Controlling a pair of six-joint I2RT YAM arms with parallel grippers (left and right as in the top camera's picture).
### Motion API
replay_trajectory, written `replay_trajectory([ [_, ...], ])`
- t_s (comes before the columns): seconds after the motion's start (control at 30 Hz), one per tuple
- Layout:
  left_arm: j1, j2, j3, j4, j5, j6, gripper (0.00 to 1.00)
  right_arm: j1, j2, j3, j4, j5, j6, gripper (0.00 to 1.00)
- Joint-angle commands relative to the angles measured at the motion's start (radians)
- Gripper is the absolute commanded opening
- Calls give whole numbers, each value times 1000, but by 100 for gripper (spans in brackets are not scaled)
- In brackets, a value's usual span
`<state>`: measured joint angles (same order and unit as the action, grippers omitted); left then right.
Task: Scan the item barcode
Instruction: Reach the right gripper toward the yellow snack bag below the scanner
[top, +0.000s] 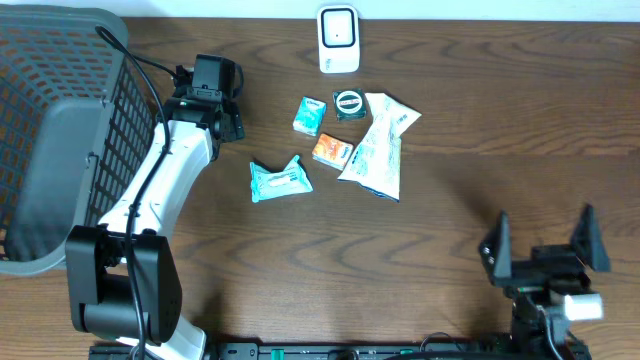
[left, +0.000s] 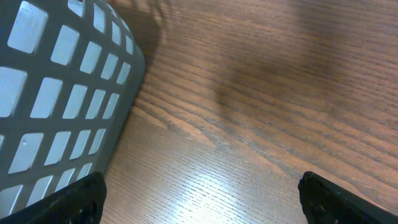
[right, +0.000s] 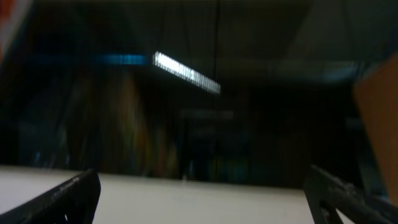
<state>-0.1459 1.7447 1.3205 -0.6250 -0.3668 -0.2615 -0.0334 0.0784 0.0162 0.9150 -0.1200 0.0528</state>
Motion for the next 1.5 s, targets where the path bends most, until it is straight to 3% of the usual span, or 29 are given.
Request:
replay_trajectory([
  [0.0,1,-4,12,-3,-19,5,98,-6,121,54,63,31,21,99],
  [0.3,1,-4,12,-3,-19,5,98,-6,660,492,-51,-231,-27,99],
  [0.5,1,-4,12,-3,-19,5,98,-5,1017,668,-42,-769,10,99],
  [0.63,1,-4,12,-3,-19,5,98,27,1178,672,133,-801,146,99],
  [0.73,1,-4,12,-3,-19,5,98,81,1274,678,274,-718,288,99],
  [0.8,1,-4,12,-3,-19,5,98,129,1316,702,276,-641,306,99],
  [0.9,1,-4,12,-3,-19,5,98,195,1353,788,148,-567,245,99],
  [0.97,1,-4,12,-3,-19,5,98,237,1371,891,-35,-521,139,99],
  [1.17,1,-4,12,-3,-19,5,98,372,1496,1355,-927,-86,-251,99],
  [1.3,1,-4,12,-3,-19,5,98,422,1610,1505,-1158,86,-263,99],
  [1.47,1,-4,12,-3,-19,5,98,447,1709,1526,-1292,117,-214,99],
])
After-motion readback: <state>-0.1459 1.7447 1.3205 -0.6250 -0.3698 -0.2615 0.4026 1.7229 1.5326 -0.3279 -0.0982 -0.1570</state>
